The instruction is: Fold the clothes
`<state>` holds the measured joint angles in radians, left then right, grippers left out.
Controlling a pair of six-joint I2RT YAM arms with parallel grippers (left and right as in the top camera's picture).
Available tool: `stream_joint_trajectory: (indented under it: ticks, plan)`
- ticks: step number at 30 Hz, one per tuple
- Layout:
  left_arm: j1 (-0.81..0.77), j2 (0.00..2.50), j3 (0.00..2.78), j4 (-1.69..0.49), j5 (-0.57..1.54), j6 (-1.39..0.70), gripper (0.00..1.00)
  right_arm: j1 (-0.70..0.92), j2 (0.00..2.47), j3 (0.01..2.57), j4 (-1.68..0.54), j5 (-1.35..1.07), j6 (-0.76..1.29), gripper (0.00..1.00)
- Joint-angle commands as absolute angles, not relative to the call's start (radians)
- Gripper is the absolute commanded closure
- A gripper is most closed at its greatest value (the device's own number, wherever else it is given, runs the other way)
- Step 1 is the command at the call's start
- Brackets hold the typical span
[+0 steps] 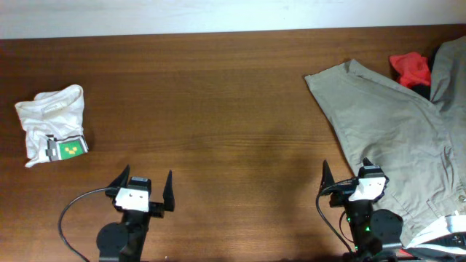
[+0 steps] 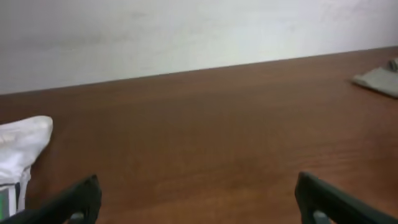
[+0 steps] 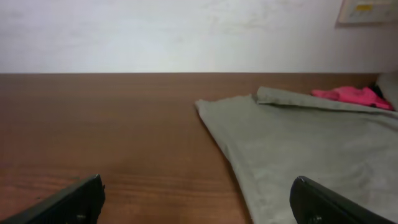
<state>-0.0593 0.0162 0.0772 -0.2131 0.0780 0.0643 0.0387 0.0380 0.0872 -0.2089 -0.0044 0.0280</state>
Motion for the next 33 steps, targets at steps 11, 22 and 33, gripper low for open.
stream_joint_trajectory:
  ticks: [11, 22, 33]
  plan:
    - [-0.054, 0.742, 0.636, -0.466, 0.211, 0.045, 0.01, 0.032, 1.205, 0.877, -0.587, 0.093, -0.022, 0.01]
    - [-0.054, 0.751, 0.636, -0.466, 0.248, 0.045, 0.01, 0.031, 1.826, 0.878, -0.294, 0.384, -0.018, 0.76]
    - [-0.054, 0.751, 0.636, -0.465, 0.248, 0.045, 0.01, 0.279, 1.562, 1.438, -0.97, -0.003, 0.041, 0.96]
